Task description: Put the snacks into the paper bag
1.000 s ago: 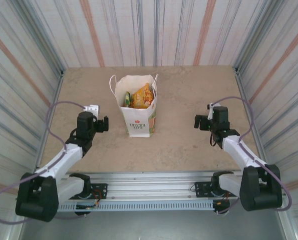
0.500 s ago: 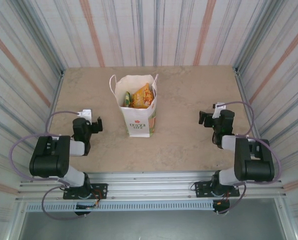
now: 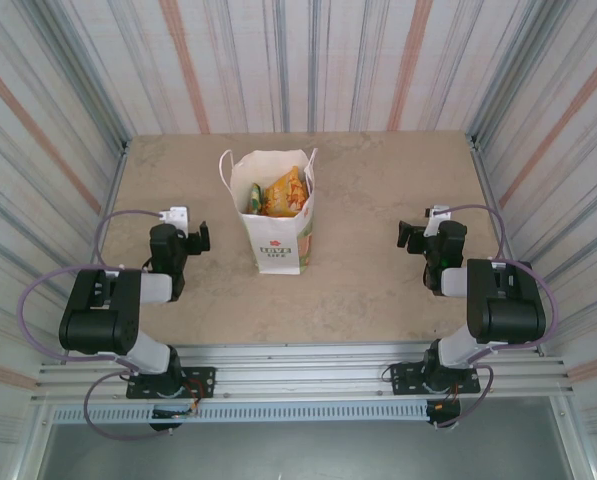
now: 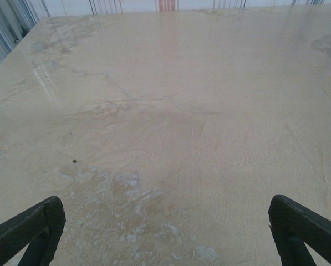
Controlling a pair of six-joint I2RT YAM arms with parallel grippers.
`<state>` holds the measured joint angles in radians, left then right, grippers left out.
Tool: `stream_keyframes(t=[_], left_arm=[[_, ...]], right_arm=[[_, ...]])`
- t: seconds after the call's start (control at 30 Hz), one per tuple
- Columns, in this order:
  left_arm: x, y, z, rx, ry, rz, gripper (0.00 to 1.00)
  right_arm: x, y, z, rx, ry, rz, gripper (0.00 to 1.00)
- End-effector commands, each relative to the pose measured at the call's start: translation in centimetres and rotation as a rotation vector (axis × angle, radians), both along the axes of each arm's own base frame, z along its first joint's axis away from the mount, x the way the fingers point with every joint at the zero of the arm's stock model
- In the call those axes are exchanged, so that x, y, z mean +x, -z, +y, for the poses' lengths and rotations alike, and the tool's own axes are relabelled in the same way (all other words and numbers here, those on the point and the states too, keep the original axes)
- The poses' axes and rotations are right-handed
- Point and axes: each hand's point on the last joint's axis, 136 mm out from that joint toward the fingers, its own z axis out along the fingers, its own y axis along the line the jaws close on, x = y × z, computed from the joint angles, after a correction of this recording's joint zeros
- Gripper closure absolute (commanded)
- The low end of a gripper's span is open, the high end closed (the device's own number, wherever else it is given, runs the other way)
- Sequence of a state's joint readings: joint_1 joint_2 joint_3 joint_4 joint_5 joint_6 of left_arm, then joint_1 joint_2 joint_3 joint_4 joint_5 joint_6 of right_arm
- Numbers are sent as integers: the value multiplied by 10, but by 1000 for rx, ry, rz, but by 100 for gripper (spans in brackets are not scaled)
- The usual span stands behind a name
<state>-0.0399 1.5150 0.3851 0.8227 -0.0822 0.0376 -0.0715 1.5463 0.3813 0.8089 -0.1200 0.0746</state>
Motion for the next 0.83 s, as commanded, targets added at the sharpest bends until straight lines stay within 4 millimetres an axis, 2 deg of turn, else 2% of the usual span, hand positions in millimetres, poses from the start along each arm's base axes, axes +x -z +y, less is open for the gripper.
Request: stream_keyframes(t=[0.0, 0.8], left_arm=[[3, -5, 2, 12, -10, -10, 1], [3, -5, 0, 7, 4, -7, 1]], right_arm=[[7, -10, -4, -1, 25, -34, 1], [7, -11, -2, -29, 35, -40, 1]])
